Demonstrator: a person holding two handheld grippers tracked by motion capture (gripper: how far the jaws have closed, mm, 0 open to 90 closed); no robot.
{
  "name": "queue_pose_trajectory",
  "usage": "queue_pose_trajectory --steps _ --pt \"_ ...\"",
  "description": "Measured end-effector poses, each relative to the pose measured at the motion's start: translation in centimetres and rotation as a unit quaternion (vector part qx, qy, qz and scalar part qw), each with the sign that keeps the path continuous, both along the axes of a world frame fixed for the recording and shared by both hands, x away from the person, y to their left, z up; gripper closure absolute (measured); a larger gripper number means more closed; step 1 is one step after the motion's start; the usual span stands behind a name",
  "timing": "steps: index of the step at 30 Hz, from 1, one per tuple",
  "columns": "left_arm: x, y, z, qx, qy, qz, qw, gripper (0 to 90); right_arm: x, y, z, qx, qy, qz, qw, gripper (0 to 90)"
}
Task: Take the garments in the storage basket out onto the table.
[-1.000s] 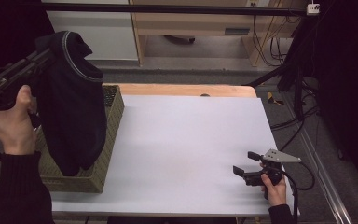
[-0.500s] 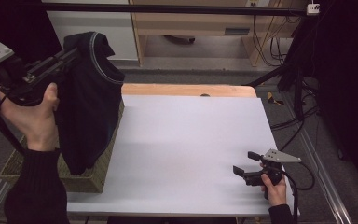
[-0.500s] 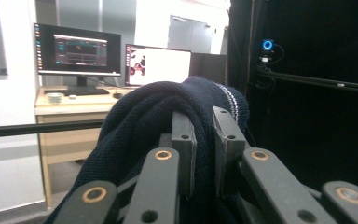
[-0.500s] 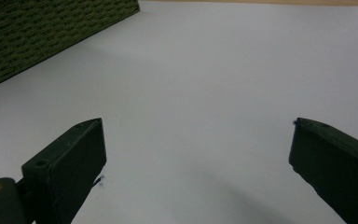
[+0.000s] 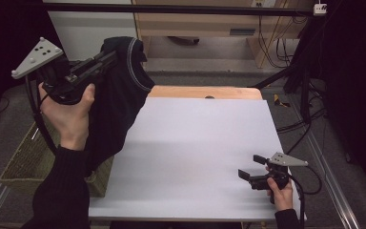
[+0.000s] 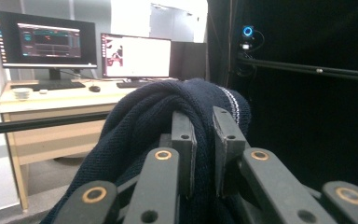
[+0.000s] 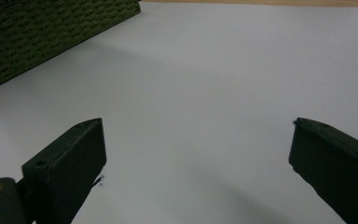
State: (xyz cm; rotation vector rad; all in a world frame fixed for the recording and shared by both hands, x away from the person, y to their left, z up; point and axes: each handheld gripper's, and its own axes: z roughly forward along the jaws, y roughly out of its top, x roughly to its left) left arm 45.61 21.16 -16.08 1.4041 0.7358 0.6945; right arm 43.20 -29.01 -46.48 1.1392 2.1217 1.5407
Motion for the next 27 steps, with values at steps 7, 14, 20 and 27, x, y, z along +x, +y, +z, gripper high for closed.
queue_pose_trajectory --steps 7,14,20,27 --pt "0.4 -2.2 0.3 0.007 -0.001 -0.015 0.9999 80.7 0.0 0.0 0.0 0.001 0.0 0.0 1.0 4.6" --pt "0.5 -5.0 0.9 0.009 -0.005 -0.037 0.9992 80.8 0.0 0.0 0.0 0.0 -0.001 0.001 1.0 4.6" --pt "0.6 -7.4 1.4 0.009 -0.002 -0.064 0.9979 80.8 -0.1 -0.1 0.1 0.004 -0.001 0.0 1.0 4.5" --pt "1.5 -9.6 0.8 0.007 0.009 -0.083 0.9965 80.8 -0.1 -0.1 0.1 0.006 0.002 0.001 1.0 4.5"
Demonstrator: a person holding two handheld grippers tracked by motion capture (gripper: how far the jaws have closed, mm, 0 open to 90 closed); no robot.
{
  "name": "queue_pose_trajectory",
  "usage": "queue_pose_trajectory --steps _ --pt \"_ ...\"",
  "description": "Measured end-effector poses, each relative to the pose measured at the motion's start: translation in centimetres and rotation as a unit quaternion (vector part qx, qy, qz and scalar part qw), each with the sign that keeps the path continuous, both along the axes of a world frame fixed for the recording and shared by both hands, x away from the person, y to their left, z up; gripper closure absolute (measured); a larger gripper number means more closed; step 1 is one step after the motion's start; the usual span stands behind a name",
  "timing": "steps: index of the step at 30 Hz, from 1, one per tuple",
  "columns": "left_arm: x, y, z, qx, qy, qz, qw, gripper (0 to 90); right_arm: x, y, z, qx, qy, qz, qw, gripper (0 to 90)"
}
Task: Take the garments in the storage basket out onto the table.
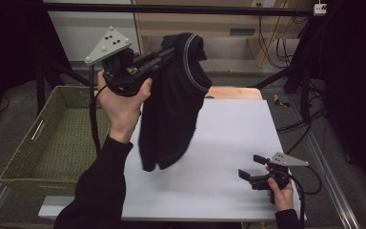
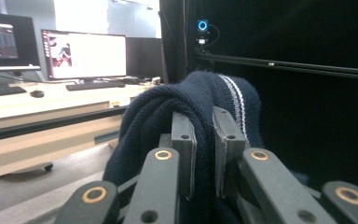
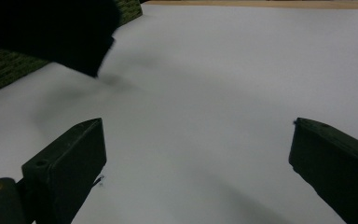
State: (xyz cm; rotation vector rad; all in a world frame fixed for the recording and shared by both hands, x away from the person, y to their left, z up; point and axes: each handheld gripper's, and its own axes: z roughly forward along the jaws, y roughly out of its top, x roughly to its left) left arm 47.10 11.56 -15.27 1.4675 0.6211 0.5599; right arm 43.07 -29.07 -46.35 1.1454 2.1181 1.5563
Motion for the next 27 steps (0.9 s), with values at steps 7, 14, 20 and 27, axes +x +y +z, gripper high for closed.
queue_pose_trajectory --steps 7,14,20,27 --pt "1.3 -2.0 -1.6 0.02 0.018 -0.008 0.9996 80.8 0.0 0.0 0.0 0.0 -0.001 0.0 1.0 4.5" --pt "2.3 -3.7 -3.5 0.042 0.036 -0.008 0.9984 80.8 0.0 0.0 0.0 0.001 -0.001 0.001 1.0 4.5" --pt "3.1 -3.7 -5.1 0.043 0.051 -0.007 0.9977 80.8 0.0 0.0 0.0 0.0 -0.001 0.001 1.0 4.6" --pt "3.5 -3.7 -7.0 0.041 0.066 -0.013 0.9969 80.7 0.0 0.0 0.0 -0.001 -0.001 0.002 1.0 4.6"
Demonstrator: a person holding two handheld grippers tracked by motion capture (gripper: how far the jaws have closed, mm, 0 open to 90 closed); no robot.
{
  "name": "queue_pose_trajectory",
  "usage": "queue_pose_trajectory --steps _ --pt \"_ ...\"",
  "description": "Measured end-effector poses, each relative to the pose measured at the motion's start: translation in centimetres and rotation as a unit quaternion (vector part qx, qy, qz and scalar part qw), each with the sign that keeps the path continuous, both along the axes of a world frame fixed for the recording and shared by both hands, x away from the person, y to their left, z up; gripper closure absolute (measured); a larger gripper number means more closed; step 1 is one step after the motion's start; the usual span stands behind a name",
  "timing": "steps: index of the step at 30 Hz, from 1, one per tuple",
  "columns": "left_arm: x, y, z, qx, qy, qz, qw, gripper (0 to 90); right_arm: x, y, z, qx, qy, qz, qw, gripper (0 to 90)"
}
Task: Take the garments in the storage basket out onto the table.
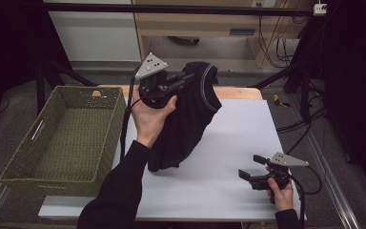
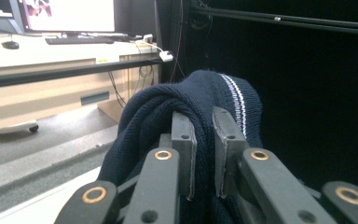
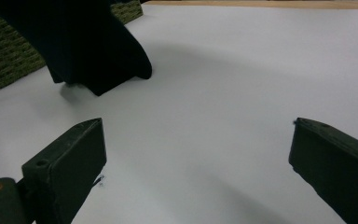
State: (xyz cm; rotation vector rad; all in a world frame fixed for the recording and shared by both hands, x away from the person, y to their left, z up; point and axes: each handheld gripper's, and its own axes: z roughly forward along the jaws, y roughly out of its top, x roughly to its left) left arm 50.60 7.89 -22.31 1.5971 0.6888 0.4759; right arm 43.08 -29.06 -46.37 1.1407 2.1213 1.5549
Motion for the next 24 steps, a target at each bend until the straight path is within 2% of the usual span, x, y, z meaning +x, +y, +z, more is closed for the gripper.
queue_pose_trajectory --steps 12,24 --pt "0.9 -0.8 -4.1 0.019 0.033 -0.007 0.9993 80.6 0.0 0.0 0.0 -0.001 0.0 -0.001 1.0 4.7" --pt "1.7 -0.7 -8.9 0.045 0.069 -0.01 0.9966 80.4 0.0 0.0 0.0 -0.001 -0.002 0.0 1.0 4.6"
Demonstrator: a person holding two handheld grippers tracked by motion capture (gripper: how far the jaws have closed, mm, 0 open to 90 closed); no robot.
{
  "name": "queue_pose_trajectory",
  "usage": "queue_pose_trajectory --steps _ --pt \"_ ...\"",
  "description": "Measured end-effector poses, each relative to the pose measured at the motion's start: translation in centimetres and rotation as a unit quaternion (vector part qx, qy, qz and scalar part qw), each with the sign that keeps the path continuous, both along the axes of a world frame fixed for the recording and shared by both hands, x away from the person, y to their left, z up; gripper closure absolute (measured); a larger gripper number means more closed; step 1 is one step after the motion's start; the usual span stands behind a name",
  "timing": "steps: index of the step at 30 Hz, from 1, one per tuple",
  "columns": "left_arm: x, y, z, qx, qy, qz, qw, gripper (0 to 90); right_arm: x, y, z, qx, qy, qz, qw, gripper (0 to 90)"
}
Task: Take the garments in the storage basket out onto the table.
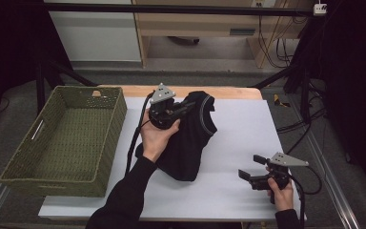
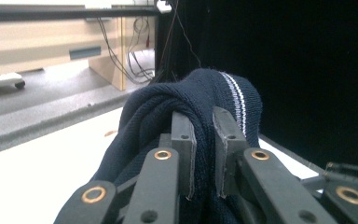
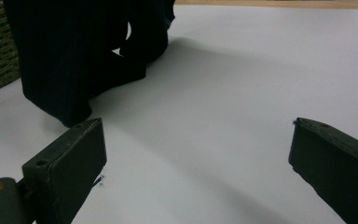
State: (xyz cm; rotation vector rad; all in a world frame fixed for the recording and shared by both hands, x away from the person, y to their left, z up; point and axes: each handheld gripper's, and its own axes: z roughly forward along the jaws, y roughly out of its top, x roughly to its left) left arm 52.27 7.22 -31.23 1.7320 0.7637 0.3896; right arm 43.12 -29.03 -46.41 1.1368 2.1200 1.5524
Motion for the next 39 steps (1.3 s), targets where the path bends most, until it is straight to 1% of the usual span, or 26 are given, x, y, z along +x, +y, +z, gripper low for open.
queue_pose_trajectory --steps 2,5,9,12,14,20,22,24,28,30,32,33,35,37,39 --pt "0.1 0.1 -0.9 0.005 0.006 0.0 1.0 80.3 0.0 0.0 0.0 -0.001 0.0 0.0 1.0 4.7" --pt "0.2 0.3 -2.1 0.006 0.013 -0.002 0.9999 80.3 0.0 0.0 0.0 -0.002 0.0 0.0 1.0 4.7" --pt "0.3 0.3 -3.5 0.017 0.024 -0.003 0.9996 80.0 0.0 0.0 -0.1 -0.002 0.001 0.0 1.0 4.7" --pt "0.4 0.2 -4.5 0.024 0.028 -0.002 0.9993 79.7 0.0 0.1 -0.1 -0.002 0.0 0.0 1.0 4.7" --pt "0.4 0.2 -5.1 0.025 0.03 -0.004 0.9992 79.5 0.0 0.0 -0.1 -0.001 0.0 0.0 1.0 4.7" --pt "0.4 -0.2 -6.6 0.02 0.032 -0.015 0.9992 78.7 0.0 0.0 -0.1 -0.002 0.0 0.0 1.0 4.7" --pt "0.5 -0.4 -7.1 0.026 0.036 -0.021 0.9988 78.0 0.0 0.0 -0.1 -0.002 0.001 0.0 1.0 4.7" --pt "0.5 -0.6 -7.5 0.033 0.036 -0.02 0.9986 77.3 0.0 0.0 -0.1 -0.002 0.001 0.0 1.0 4.7" --pt "0.6 -0.8 -8.2 0.035 0.043 -0.024 0.9982 74.6 0.0 0.1 -0.1 -0.001 0.0 0.0 1.0 4.7" --pt "0.6 -0.8 -8.3 0.028 0.049 -0.023 0.9982 70.5 0.1 0.0 -0.1 -0.002 0.001 0.0 1.0 4.7" --pt "0.5 -0.6 -8.2 0.026 0.05 -0.023 0.9982 63.3 0.1 0.0 -0.1 -0.002 0.001 0.0 1.0 4.7" --pt "0.4 -0.5 -8.0 0.026 0.046 -0.018 0.9984 59.6 0.1 0.0 -0.1 -0.002 0.001 0.0 1.0 4.7" --pt "0.2 0.0 -7.7 0.019 0.039 -0.013 0.999 48.8 0.1 0.0 -0.1 -0.003 0.001 -0.001 1.0 4.7" --pt "-0.1 0.6 -7.5 0.006 0.038 -0.018 0.9991 36.7 0.1 0.1 -0.1 -0.004 0.002 0.0 1.0 4.7" --pt "-0.4 1.4 -7.4 -0.001 0.029 -0.015 0.9995 31.3 0.1 0.2 -0.1 -0.006 0.001 0.001 1.0 4.7"
